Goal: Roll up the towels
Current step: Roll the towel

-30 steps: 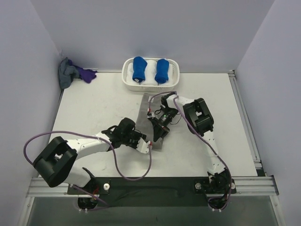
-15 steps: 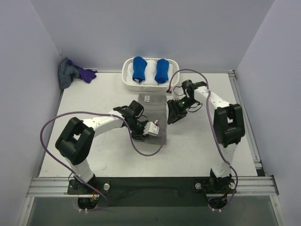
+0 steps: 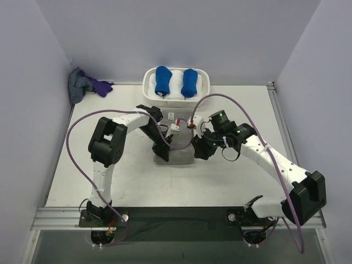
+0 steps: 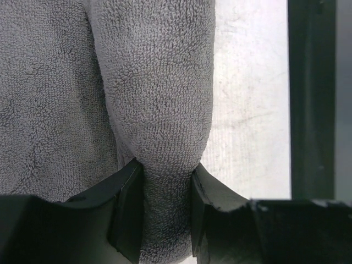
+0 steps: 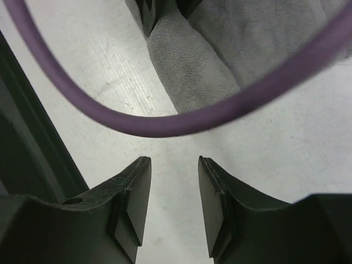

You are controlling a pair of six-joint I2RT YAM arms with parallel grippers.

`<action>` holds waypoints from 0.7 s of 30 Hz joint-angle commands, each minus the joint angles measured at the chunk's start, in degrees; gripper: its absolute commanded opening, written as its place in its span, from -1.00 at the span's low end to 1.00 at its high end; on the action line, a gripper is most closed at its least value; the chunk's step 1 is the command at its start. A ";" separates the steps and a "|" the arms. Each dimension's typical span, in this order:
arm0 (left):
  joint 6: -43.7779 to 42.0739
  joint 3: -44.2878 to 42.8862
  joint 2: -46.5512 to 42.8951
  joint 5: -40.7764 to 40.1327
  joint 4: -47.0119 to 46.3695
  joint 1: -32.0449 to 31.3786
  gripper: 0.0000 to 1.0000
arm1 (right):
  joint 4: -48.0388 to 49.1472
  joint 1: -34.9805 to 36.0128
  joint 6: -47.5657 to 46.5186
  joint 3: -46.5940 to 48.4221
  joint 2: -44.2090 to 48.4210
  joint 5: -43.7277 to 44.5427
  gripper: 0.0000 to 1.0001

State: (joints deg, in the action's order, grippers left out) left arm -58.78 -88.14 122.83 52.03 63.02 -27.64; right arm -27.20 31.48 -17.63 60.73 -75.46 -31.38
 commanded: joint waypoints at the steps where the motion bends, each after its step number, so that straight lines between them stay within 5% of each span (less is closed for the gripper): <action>1: -1.07 0.26 7.33 -8.70 12.03 -0.22 -0.71 | 0.05 3.22 -5.30 0.53 2.07 9.12 -0.20; 13: -2.12 -4.76 13.67 -9.23 18.62 0.83 -0.70 | -1.55 23.69 -14.89 2.99 -3.71 23.19 0.09; 21: -1.07 -5.90 14.90 -10.11 19.24 0.92 -0.64 | 7.25 26.00 -17.09 5.89 -14.35 24.44 0.17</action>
State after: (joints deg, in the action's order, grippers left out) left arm -58.19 -94.98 133.43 56.14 83.22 -26.57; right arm -22.92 57.28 -33.17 63.59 -87.85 -8.12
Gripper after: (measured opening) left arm 0.409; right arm 0.581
